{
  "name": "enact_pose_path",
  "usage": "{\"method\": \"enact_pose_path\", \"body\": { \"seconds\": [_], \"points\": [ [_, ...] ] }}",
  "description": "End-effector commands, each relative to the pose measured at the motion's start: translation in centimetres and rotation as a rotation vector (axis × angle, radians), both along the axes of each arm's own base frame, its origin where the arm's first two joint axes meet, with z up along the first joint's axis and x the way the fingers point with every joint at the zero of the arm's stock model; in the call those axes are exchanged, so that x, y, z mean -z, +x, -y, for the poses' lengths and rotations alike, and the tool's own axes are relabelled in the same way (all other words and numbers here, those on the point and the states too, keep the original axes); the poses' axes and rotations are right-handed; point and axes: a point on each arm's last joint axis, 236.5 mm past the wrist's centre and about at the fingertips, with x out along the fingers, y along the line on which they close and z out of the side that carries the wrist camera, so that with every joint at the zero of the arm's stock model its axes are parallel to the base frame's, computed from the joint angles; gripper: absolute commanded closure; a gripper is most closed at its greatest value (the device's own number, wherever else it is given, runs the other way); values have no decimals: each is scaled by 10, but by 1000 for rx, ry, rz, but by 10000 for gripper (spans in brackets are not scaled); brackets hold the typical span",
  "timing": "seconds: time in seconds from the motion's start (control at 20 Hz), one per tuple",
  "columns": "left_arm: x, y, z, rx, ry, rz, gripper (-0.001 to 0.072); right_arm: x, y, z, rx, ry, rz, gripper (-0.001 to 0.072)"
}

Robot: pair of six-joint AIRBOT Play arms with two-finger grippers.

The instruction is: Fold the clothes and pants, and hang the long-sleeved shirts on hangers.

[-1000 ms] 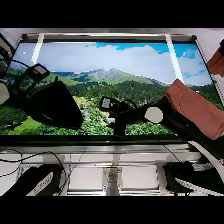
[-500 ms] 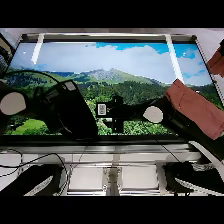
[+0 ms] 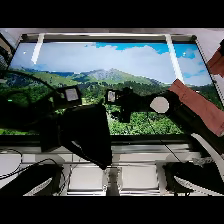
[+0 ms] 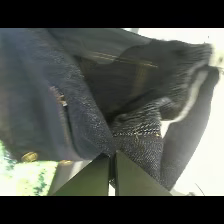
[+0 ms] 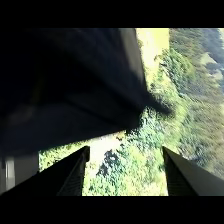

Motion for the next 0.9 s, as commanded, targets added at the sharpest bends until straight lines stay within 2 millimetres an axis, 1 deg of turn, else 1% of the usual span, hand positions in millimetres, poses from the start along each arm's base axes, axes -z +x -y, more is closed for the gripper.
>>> {"method": "enact_pose_path", "body": {
  "seconds": [0.0, 0.05, 0.15, 0.3, 0.5, 0.6, 0.7, 0.75, 0.85],
  "points": [
    [-33, 4, -25, -96, -16, 127, 697, 13, -4, -9, -69, 1, -21, 166],
    [-36, 5, -33, -127, -11, 150, 697, 21, -2, -10, -69, -9, -35, 165],
    [-41, 4, -42, -164, -17, 177, 697, 35, 2, -12, -65, -25, -54, 155],
    [-45, 0, -45, -184, -35, 182, 697, 47, 8, -14, -83, -43, -41, 155],
    [-44, 0, -44, -186, -35, 181, 697, 56, 3, -30, -114, 5, -87, 156],
    [-44, 0, -44, -190, -36, 179, 697, 62, 12, -35, -98, 18, -75, 156],
    [-45, 0, -44, -190, -37, 179, 697, 55, 20, -37, -84, 32, -44, 156],
    [-45, 0, -45, -191, -35, 180, 697, 51, 19, -40, -91, 38, -44, 156],
    [-44, 3, -48, -204, -24, 189, 697, 52, 6, -43, -127, 30, -78, 158]
  ]
}}
